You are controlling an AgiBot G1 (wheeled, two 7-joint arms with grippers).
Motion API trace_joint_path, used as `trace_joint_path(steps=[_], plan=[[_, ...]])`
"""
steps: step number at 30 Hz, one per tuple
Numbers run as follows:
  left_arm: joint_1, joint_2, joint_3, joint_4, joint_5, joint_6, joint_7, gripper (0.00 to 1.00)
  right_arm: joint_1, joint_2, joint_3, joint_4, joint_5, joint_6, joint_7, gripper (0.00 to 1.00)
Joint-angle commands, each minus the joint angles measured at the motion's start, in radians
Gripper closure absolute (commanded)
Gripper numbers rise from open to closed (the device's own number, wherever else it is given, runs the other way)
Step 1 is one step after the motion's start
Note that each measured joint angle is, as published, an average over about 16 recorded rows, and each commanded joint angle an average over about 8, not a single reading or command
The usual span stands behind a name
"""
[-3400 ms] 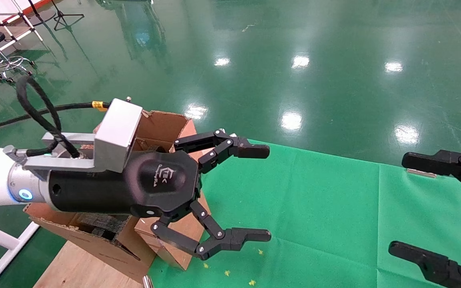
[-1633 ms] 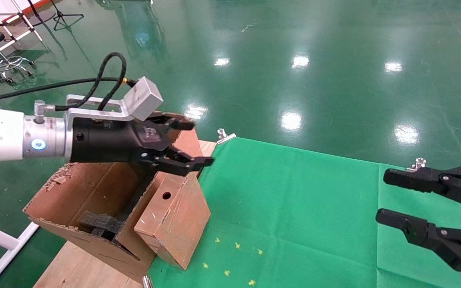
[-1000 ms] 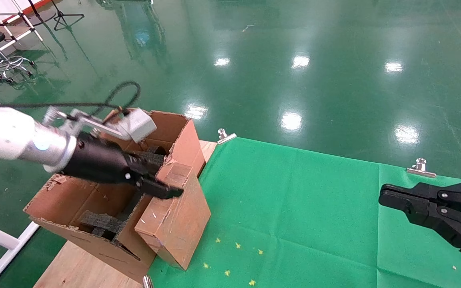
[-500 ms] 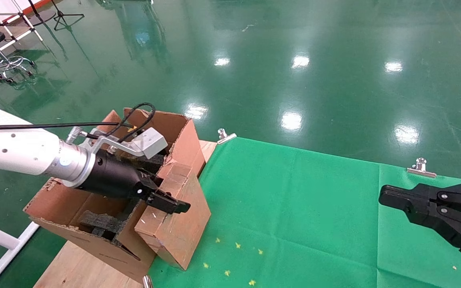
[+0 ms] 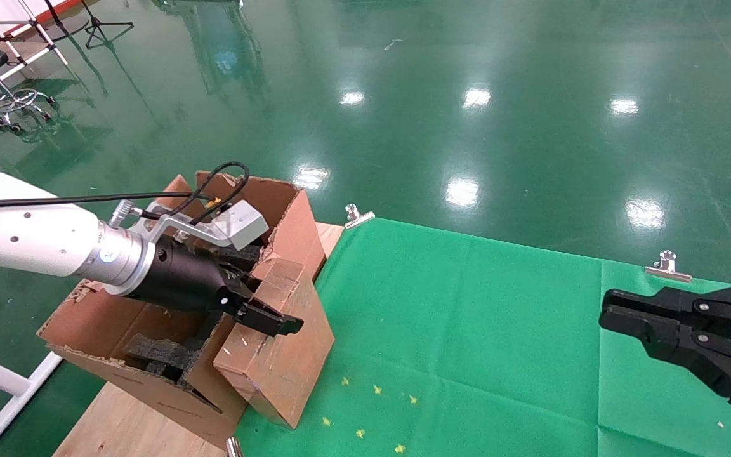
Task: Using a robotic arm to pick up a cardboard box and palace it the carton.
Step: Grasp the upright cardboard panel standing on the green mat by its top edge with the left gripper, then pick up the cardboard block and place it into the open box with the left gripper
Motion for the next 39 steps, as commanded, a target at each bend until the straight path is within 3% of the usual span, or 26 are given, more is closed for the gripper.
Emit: trace_joint_path(steps=[1, 27, 34, 39], plan=[[0.0, 0.0, 0.0, 0.0, -0.001, 0.0, -0.001, 1.0, 0.0, 0.0, 0.0, 0.0, 0.0, 0.0, 0.0, 0.0], [-0.019, 0.004, -0.015, 0.023, -0.034, 0.011, 0.03, 1.0, 0.0, 0.0, 0.0, 0.0, 0.0, 0.0, 0.0, 0.0], [-0.119, -0.012, -0.084, 0.099, -0.122, 0.02, 0.15, 1.0, 0.0, 0.0, 0.0, 0.0, 0.0, 0.0, 0.0, 0.0], [-0.246, -0.033, -0.132, 0.215, -0.12, 0.025, 0.253, 1.0, 0.0, 0.0, 0.0, 0.0, 0.0, 0.0, 0.0, 0.0]])
